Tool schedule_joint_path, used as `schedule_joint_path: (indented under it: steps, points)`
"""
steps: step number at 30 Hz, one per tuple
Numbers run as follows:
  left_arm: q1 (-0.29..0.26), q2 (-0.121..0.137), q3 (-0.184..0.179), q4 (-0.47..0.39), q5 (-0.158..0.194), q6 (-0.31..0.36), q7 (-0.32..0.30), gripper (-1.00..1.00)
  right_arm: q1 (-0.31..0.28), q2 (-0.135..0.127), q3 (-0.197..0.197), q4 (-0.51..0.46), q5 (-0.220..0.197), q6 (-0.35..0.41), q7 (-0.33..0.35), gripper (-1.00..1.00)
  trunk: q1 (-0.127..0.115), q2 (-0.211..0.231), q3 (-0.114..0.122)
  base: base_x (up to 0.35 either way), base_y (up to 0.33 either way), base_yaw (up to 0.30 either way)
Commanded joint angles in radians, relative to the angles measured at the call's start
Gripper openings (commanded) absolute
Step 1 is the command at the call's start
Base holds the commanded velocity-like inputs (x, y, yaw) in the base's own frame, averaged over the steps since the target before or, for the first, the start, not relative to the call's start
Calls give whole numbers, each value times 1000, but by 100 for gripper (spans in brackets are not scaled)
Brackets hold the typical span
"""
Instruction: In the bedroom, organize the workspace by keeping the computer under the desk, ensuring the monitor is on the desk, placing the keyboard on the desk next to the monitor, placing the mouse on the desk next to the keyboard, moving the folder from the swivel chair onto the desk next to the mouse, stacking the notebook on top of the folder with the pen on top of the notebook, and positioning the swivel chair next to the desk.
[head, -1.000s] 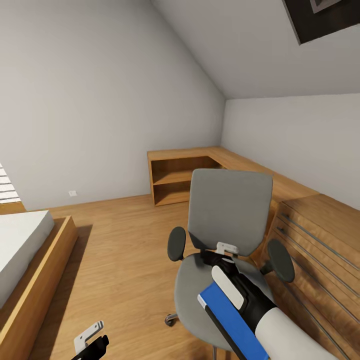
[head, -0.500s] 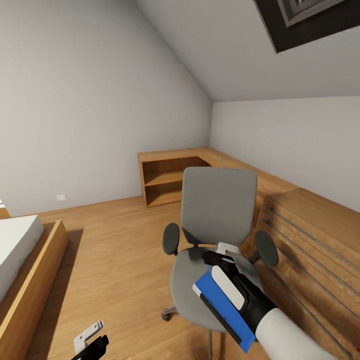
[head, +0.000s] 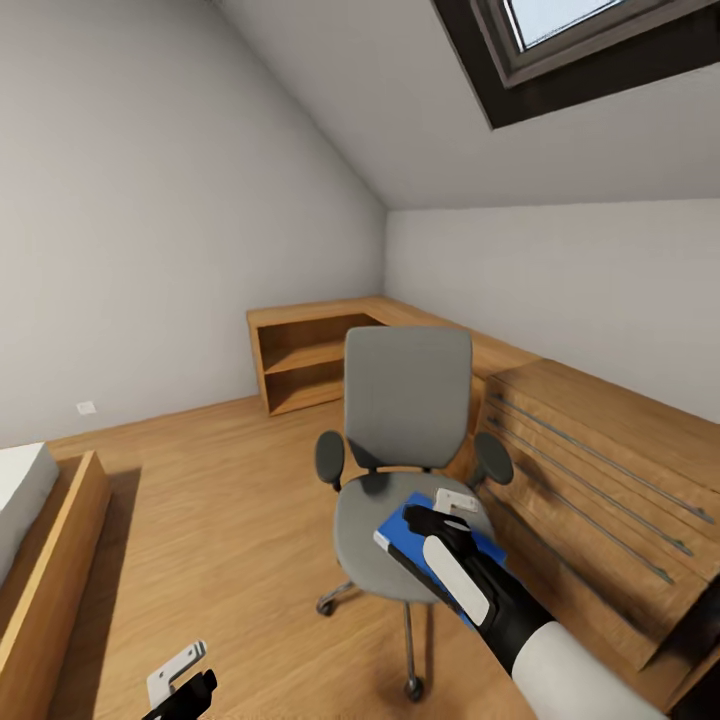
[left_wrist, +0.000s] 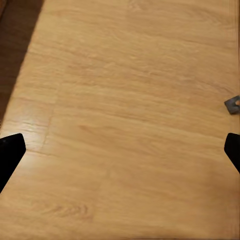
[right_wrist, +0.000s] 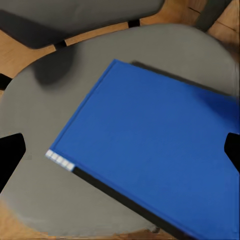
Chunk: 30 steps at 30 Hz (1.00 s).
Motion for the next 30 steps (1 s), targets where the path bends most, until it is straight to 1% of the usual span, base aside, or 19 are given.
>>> schedule_joint_path:
  steps: [1,17,25,29,30]
  points:
    - [0,1,-4,-2,3,3,8,100,-1,0,2,-1,-4,4,-7,100,-1,-1,0,-281,193,-248]
    - [0,1,-4,-2,3,3,8,100,-1,0,2,-1,-4,5,-7,100,-1,-1,15,-282,192,-245]
    - [0,1,-4,-2,3,4,8,100,-1,0,2,-1,-4,7,-7,100,-1,-1,16,-292,150,-45]
    - [0,1,-5,-2,3,4,8,100,-1,0,1,-1,-3,5,-7,100,-1,-1,16,-154,57,-4]
    - [0,1,-4,-12,3,4,8,100,-1,-14,1,1,-5,3,4,100,-1,-1,16,-53,19,-1]
